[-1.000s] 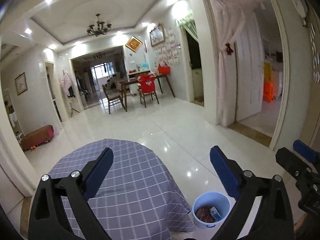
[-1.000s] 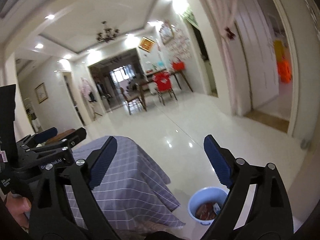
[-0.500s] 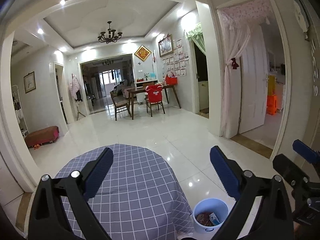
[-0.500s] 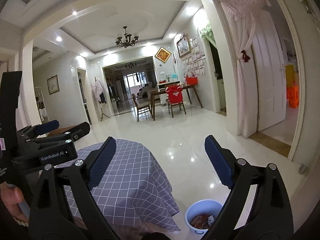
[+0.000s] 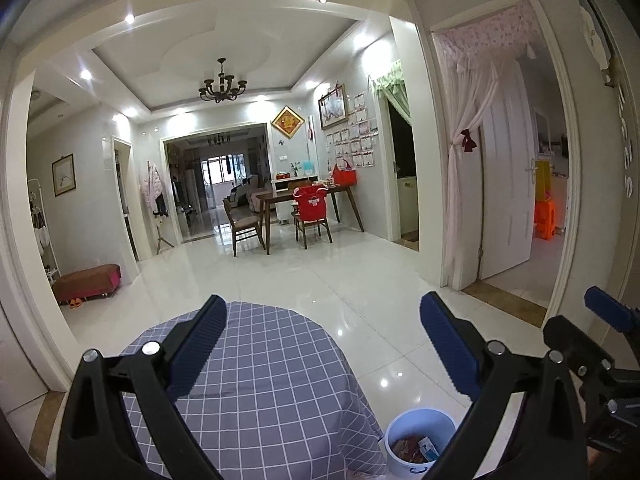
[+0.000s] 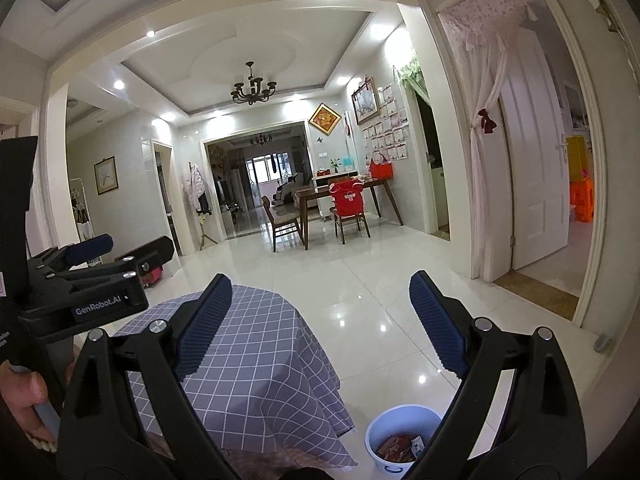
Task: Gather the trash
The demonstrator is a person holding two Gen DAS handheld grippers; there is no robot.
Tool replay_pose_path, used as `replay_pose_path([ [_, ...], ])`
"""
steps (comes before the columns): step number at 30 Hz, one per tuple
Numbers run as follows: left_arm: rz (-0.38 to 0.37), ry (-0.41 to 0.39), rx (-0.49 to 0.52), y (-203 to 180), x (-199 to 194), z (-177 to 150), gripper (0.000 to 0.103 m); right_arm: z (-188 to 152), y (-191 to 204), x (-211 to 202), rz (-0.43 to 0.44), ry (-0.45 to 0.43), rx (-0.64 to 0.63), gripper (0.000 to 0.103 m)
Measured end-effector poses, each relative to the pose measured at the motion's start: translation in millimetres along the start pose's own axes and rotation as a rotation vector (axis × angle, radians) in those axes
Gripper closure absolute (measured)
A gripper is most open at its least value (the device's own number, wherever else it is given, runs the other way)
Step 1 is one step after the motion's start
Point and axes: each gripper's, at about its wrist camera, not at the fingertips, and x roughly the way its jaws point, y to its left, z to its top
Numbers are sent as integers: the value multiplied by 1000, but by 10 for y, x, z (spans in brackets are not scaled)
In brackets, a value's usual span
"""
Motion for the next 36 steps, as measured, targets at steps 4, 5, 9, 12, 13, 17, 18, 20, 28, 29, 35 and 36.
replay_pose_path([
  [4,3,-8,-8,1,-9,-2,7,2,-20,-17,-3,-4,4,14],
  [5,-1,-8,-5,0,-25,-13,7,4,-24,-17,-3,-3,4,14],
  [9,-5,-3,6,-43,-51,17,7,-5,-35,-23,-2,-3,7,14],
  [12,-13,-1,12,-74,-44,38,7,-3,-36,-19,-2,-2,5,14],
  [13,-13,1,12,-81,-37,39,7,-10,-41,-17,0,-3,5,14],
  [17,-12,2,11,-85,-26,22,7,-32,-74,13,6,7,12,14],
  [18,-12,2,11,-86,-23,18,7,-35,-77,23,7,8,13,14],
  [20,-12,4,13,-87,-20,18,7,-35,-84,38,6,11,14,14],
  [28,-12,7,14,-103,4,18,7,-61,-57,66,17,17,16,14],
  [29,-11,8,13,-107,8,17,7,-58,-58,75,17,18,16,14],
  [35,-13,12,11,-111,36,3,7,-52,-53,97,19,20,18,14],
  [36,-14,15,11,-122,57,-5,7,-53,-58,96,18,21,18,14],
])
